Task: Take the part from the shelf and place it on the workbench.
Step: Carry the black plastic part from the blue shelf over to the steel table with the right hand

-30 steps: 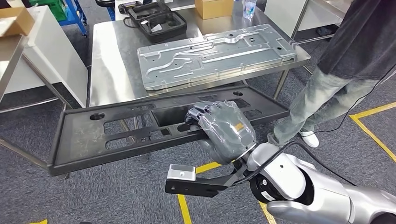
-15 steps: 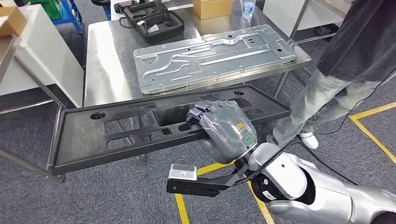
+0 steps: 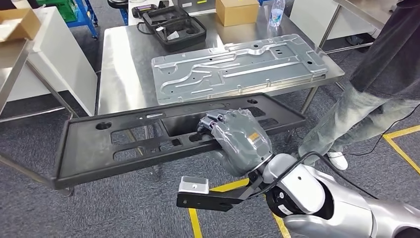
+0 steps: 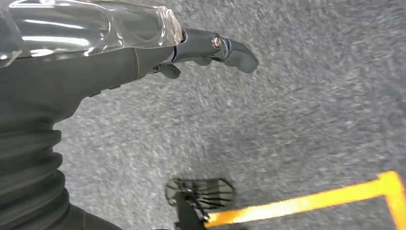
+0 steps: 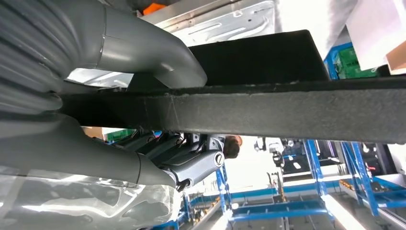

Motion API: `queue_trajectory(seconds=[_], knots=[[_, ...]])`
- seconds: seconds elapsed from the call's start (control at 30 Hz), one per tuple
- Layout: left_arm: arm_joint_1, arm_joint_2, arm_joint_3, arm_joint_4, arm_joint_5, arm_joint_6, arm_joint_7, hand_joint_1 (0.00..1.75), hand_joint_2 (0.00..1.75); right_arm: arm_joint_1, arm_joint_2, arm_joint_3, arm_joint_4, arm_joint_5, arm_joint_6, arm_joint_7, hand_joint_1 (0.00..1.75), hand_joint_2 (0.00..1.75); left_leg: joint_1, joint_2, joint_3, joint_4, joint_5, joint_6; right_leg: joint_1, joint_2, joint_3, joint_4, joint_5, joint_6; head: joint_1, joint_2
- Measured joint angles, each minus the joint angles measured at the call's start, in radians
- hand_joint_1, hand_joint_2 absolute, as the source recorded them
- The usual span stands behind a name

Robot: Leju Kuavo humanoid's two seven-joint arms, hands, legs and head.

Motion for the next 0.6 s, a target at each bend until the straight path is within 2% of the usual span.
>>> queue_trajectory(seconds=[0.07, 0.1, 0.13, 0.2, 0.23, 0.27, 0.3, 0.33, 0.4, 0.43, 0.5, 0.6], knots=[[0.008, 0.009, -0.018, 0.0, 0.0, 0.003, 0.021, 0.0, 1.75, 0.0, -0.001, -0.001, 0.0, 0.0, 0.0, -0.001, 1.75, 1.75, 0.005, 0.002, 0.001, 0.002, -0.009, -0.011, 0.0, 0.0, 0.003, -0.002, -0.004, -0.011, -0.001, 0.0], [0.012, 0.013, -0.03, 0.0, 0.0, 0.003, 0.031, 0.0, 1.75, 0.0, -0.002, -0.001, 0.0, 0.0, -0.001, -0.002, 1.75, 1.75, 0.007, 0.005, -0.006, 0.021, -0.02, -0.016, -0.001, -0.001, 0.006, -0.004, -0.006, -0.017, -0.002, 0.0], [0.017, 0.019, -0.045, 0.0, 0.0, 0.003, 0.041, 0.0, 1.75, 0.0, -0.002, -0.002, 0.0, 0.001, -0.001, -0.003, 1.75, 1.75, 0.009, 0.007, -0.025, 0.064, -0.041, -0.022, -0.003, -0.001, 0.01, -0.006, -0.009, -0.023, -0.003, 0.0], [0.029, 0.029, -0.079, 0.0, 0.0, 0.002, 0.062, 0.0, 1.75, 0.002, -0.002, -0.002, 0.0, 0.001, -0.001, -0.005, 1.75, 1.75, 0.012, 0.01, -0.1, 0.2, -0.09, -0.03, -0.004, -0.001, 0.016, -0.006, -0.017, -0.03, -0.005, 0.0], [0.036, 0.035, -0.095, 0.0, 0.0, 0.0, 0.072, 0.0, 1.75, 0.004, -0.002, -0.002, 0.0, 0.001, -0.001, -0.006, 1.75, 1.75, 0.014, 0.011, -0.141, 0.265, -0.106, -0.034, -0.004, -0.001, 0.02, -0.006, -0.021, -0.03, -0.005, 0.0], [0.044, 0.04, -0.112, 0.0, 0.0, -0.002, 0.083, 0.0, 1.75, 0.006, -0.002, -0.002, 0.0, 0.0, -0.001, -0.008, 1.75, 1.75, 0.016, 0.011, -0.17, 0.299, -0.104, -0.037, -0.004, -0.001, 0.025, -0.006, -0.026, -0.03, -0.006, 0.0], [0.053, 0.045, -0.131, 0.0, 0.0, -0.006, 0.095, 0.0, 1.75, 0.009, -0.002, -0.002, 0.0, 0.0, -0.001, -0.01, 1.75, 1.75, 0.017, 0.012, -0.181, 0.295, -0.082, -0.039, -0.005, 0.0, 0.032, -0.006, -0.032, -0.028, -0.006, 0.0], [0.06, 0.051, -0.15, 0.0, 0.0, -0.011, 0.107, 0.0, 1.75, 0.011, -0.002, -0.002, 0.0, -0.001, -0.001, -0.011, 1.75, 1.75, 0.018, 0.013, -0.173, 0.25, -0.043, -0.04, -0.006, 0.0, 0.042, -0.006, -0.039, -0.026, -0.006, 0.0], [0.072, 0.062, -0.188, 0.0, 0.0, -0.023, 0.128, 0.0, 1.75, 0.013, -0.002, -0.002, 0.0, -0.001, -0.002, -0.014, 1.75, 1.75, 0.018, 0.02, -0.126, 0.108, 0.044, -0.038, -0.005, 0.0, 0.062, -0.005, -0.054, -0.018, -0.006, 0.0], [0.075, 0.067, -0.206, 0.0, 0.0, -0.03, 0.138, 0.0, 1.75, 0.013, -0.002, -0.002, 0.0, -0.001, -0.003, -0.016, 1.75, 1.75, 0.015, 0.023, -0.104, 0.054, 0.069, -0.033, -0.004, 0.0, 0.069, -0.005, -0.06, -0.012, -0.006, 0.0], [0.08, 0.077, -0.236, 0.0, 0.0, -0.042, 0.157, 0.0, 1.75, 0.013, -0.002, -0.002, 0.0, -0.001, -0.004, -0.019, 1.75, 1.75, 0.008, 0.026, -0.087, 0.014, 0.074, -0.02, -0.001, 0.0, 0.074, -0.007, -0.068, -0.002, -0.006, 0.0], [0.084, 0.089, -0.266, 0.0, 0.0, -0.06, 0.187, 0.0, 1.75, 0.015, -0.003, -0.006, 0.0, -0.001, -0.004, -0.019, 1.75, 1.75, 0.009, 0.022, -0.077, 0.006, 0.069, 0.0, -0.004, -0.001, 0.075, 0.007, -0.085, 0.012, -0.005, 0.0]])
